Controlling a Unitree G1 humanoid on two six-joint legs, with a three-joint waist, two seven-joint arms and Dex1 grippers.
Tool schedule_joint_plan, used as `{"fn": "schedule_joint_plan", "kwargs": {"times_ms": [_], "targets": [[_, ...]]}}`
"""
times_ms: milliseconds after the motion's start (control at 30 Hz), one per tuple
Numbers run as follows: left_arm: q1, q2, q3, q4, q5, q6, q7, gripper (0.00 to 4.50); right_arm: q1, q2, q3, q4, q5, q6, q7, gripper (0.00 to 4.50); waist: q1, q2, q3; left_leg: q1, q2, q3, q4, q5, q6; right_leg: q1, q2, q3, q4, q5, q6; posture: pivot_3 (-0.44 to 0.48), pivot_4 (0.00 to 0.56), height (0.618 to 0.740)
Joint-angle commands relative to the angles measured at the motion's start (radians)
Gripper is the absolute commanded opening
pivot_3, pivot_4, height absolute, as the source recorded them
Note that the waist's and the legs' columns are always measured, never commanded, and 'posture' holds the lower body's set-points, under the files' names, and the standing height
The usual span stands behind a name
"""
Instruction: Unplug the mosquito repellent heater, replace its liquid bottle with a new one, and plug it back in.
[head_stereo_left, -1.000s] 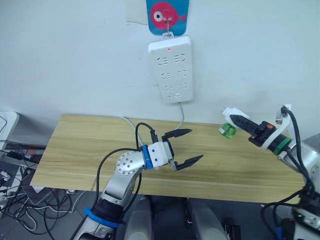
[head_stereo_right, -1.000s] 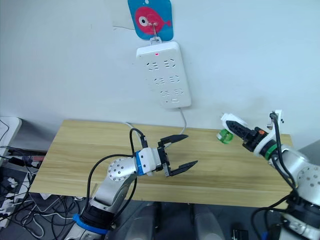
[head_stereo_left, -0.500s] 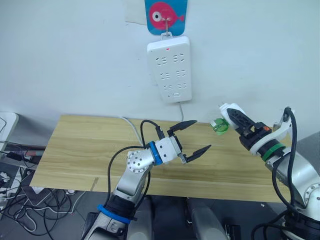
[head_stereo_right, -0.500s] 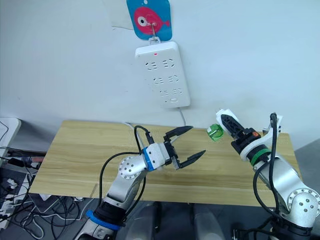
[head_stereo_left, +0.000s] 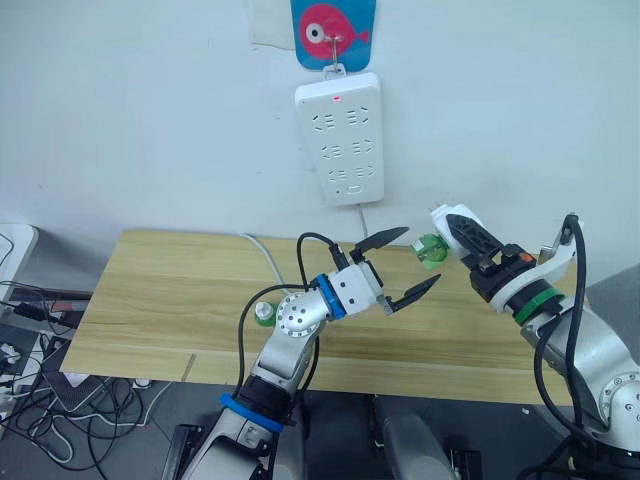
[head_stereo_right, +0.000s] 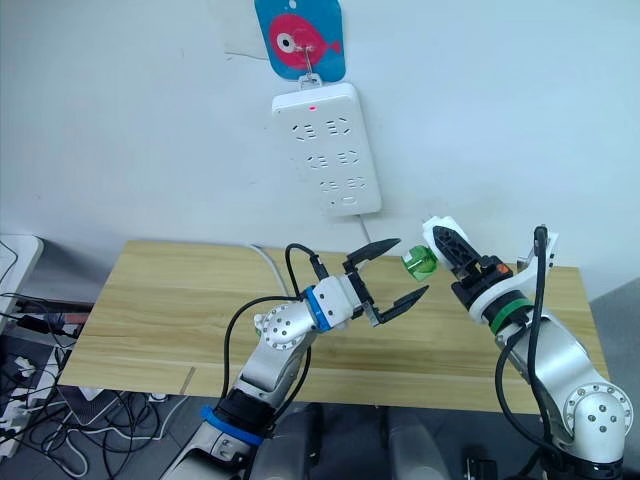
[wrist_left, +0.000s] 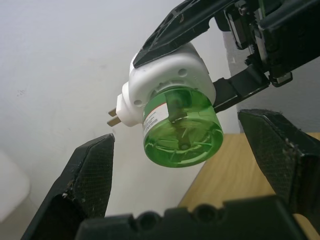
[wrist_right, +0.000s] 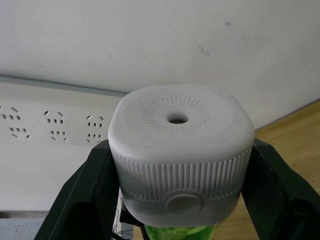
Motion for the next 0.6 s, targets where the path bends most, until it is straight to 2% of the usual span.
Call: {"fn": "schedule_joint_plan", "kwargs": {"times_ms": [33,600], "targets": [[0.000,-0.010,-0.010,-0.013,0.005,-0.033,0.010,4.48,0.011,-0.021,0.010,-0.062,0.018,-0.040,0.007,2.92,0.000,0.000,0.000,0.000,0.000,0.000,0.000,0.000,0.000,0.000,0.000,0.000,0.000,0.000,0.000,0.032,0.291,0.740],[-0.009,-0.029,-0.020,0.005,0.010,-0.041,0.029,4.48,0.030,-0.058,0.066,-0.090,0.016,-0.103,0.023,2.92,0.000,0.000,0.000,0.000,0.000,0.000,0.005,0.000,0.000,0.000,0.000,0.000,0.005,0.000,0.000,0.029,0.287,0.740]]}}
